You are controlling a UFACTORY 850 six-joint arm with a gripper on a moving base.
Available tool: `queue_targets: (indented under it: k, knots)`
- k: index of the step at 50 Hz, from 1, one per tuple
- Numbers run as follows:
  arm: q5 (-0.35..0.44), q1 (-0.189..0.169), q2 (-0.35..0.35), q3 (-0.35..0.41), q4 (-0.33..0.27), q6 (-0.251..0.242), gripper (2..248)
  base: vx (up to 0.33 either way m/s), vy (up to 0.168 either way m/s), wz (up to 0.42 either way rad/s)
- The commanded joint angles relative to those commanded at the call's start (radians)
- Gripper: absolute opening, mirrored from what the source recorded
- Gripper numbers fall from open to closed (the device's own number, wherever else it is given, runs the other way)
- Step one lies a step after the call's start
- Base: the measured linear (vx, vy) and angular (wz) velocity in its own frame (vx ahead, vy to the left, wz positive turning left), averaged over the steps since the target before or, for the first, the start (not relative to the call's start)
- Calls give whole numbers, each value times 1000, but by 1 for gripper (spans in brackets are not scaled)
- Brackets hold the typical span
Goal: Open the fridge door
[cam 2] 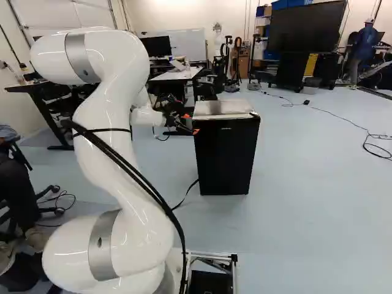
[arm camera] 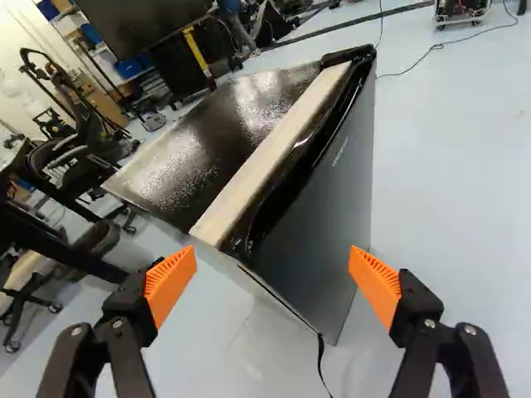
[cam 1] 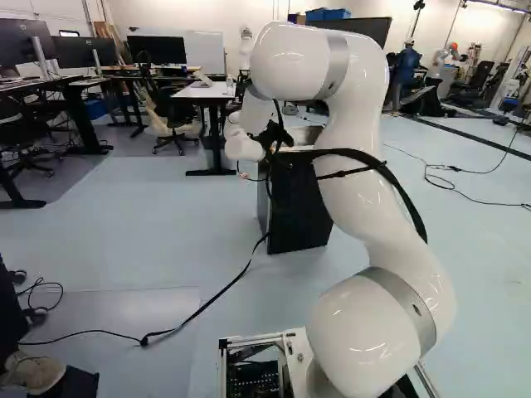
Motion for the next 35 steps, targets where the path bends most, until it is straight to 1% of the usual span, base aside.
queue_targets:
  k: [10,14,21,35]
  knots:
    - [0,0,0,0,0,-105,247,0,0,0]
    - [0,0,0,0,0,-130,247,0,0,0]
    - [0,0,0,0,0,-143,247,0,0,0]
    - [0,1,0,0,0,-146,247,0,0,0]
